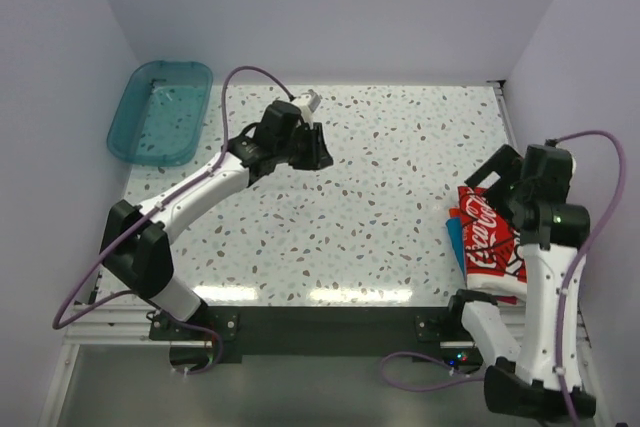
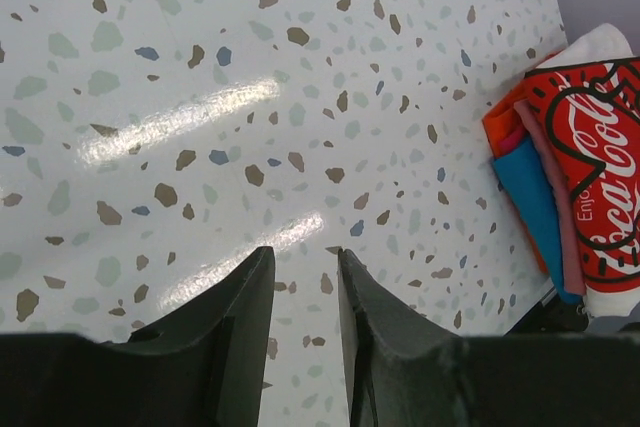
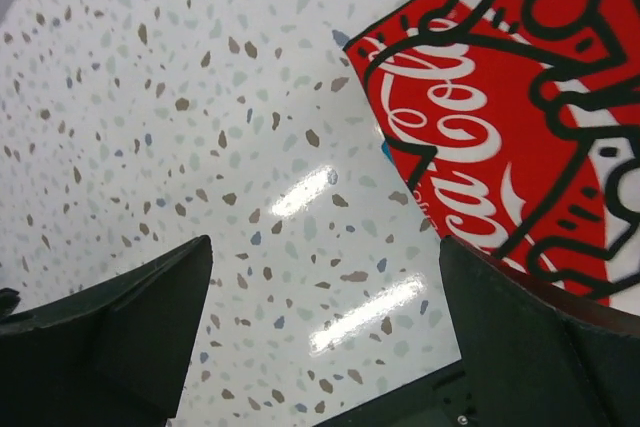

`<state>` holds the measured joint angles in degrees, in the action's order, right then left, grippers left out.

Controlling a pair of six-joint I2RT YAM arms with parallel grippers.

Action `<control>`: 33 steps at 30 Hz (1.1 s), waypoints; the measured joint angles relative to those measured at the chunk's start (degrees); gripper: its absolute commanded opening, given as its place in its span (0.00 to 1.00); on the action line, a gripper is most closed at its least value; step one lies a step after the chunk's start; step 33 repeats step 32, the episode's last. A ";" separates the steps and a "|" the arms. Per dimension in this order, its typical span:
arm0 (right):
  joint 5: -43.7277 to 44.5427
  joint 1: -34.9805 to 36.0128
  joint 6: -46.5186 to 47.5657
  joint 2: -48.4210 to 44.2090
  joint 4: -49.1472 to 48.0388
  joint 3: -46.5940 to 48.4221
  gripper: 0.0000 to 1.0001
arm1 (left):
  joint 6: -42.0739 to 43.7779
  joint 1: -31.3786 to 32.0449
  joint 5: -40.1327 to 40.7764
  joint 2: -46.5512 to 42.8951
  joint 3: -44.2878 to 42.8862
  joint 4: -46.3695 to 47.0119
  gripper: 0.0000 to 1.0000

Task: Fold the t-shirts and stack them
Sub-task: Reset both grippers

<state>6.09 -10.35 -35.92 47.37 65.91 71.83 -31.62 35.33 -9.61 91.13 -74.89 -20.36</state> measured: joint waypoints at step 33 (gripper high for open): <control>13.62 49.81 0.04 30.25 -38.71 -13.40 0.99 | 0.81 -5.33 13.84 -27.52 29.59 1.66 0.42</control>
